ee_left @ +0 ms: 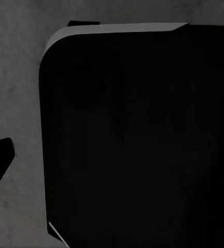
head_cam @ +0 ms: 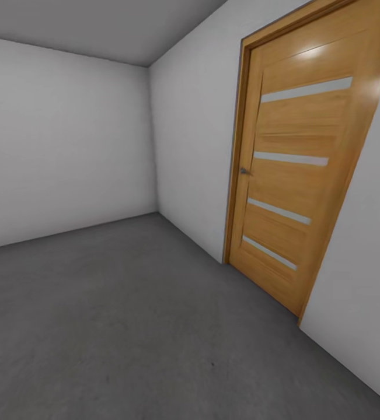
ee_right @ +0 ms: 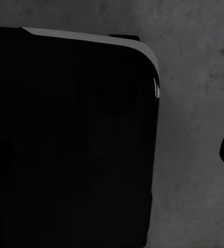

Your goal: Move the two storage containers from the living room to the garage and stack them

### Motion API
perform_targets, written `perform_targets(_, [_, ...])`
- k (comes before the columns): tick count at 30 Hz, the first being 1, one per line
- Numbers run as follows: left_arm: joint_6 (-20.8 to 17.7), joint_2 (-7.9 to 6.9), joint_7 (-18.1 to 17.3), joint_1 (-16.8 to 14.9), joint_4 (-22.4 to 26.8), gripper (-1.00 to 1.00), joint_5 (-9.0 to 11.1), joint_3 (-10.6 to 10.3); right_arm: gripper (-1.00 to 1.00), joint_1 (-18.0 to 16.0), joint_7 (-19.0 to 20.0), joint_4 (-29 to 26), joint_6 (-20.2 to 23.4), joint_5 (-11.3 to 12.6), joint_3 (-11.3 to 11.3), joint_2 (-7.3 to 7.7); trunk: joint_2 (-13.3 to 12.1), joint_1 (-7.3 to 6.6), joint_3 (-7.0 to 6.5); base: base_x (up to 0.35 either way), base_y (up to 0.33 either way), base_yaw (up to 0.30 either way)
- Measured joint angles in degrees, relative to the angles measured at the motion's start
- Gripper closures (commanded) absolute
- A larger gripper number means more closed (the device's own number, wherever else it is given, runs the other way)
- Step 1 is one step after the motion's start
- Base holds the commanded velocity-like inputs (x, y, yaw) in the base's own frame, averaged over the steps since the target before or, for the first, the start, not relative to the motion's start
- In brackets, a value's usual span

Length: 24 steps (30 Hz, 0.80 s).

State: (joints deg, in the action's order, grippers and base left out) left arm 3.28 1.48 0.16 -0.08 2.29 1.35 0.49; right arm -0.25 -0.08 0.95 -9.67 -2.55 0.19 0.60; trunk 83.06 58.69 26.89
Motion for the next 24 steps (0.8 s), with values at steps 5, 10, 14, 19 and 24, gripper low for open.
perform_targets(5, [0.0, 0.0, 0.0, 0.0, 0.0, -1.0, 0.0, 0.0, -1.0, 0.0, 0.0, 0.0, 0.0, 0.0, 0.0, 0.0, 0.0, 0.0, 0.0, 0.315, 0.11, 0.0])
perform_targets(10, [0.0, 0.0, 0.0, 0.0, 0.0, -1.0, 0.0, 0.0, -1.0, 0.0, 0.0, 0.0, -0.1, 0.0, 0.0, -0.01, 0.0, 0.0, 0.0, 0.319, 0.071, 0.0])
perform_targets(14, [0.0, 0.0, 0.0, 0.0, 0.0, -1.0, 0.0, 0.0, -1.0, 0.0, 0.0, 0.0, -0.1, 0.0, 0.0, -0.05, 0.0, 0.0, 0.0, 0.321, 0.019, 0.0])
perform_targets(19, [0.0, 0.0, 0.0, 0.0, 0.0, -1.0, 0.0, 0.0, -1.0, 0.0, 0.0, 0.0, -0.3, 0.0, 0.0, -0.08, 0.0, 0.0, 0.0, 0.322, 0.005, -0.071])
perform_targets(24, [0.0, 0.0, 0.0, 0.0, 0.0, -1.0, 0.0, 0.0, -1.0, 0.0, 0.0, 0.0, -0.3, 0.0, -0.1, -0.08, 0.0, 0.0, 0.0, 0.322, 0.001, -0.215])
